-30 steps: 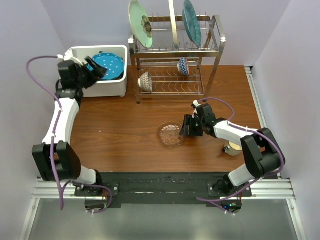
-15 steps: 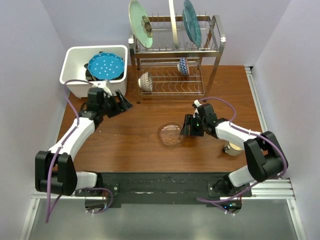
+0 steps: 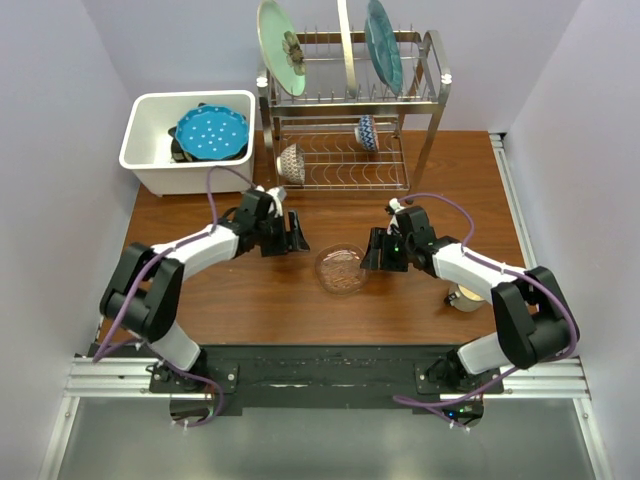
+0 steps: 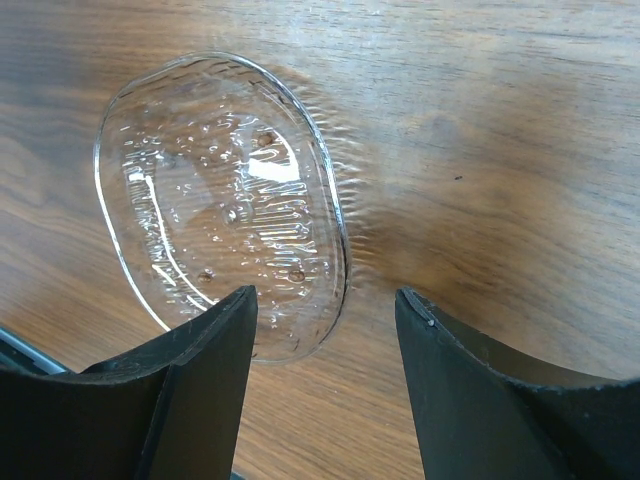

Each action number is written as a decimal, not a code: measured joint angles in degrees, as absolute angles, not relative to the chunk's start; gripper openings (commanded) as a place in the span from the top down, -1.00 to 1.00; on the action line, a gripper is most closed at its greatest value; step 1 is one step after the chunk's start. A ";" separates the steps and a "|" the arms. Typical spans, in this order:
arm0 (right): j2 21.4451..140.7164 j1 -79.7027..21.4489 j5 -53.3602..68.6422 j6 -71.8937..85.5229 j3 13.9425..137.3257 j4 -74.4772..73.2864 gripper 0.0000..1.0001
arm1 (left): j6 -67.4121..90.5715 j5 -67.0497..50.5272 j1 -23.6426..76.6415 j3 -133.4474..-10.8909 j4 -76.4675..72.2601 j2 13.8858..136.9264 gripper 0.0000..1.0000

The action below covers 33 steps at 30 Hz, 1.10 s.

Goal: Place the plates into the plastic bin on the countertop
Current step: Pick up the plate at the center of the board.

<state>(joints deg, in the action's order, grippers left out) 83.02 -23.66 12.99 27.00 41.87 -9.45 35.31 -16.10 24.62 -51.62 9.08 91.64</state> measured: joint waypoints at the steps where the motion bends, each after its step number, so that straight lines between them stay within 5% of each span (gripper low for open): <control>1: 83.00 -23.66 12.99 27.00 41.87 -9.50 -0.23 | 35.31 -16.10 25.34 -52.16 9.06 92.84 -0.42; 33: 82.74 -23.66 13.02 27.00 41.85 -9.61 -0.23 | 34.28 -15.75 33.58 -59.09 10.26 103.20 0.28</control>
<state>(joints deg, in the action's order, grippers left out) 82.74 -23.66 13.02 27.00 41.85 -9.61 34.28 -15.75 33.58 -59.09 10.26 103.20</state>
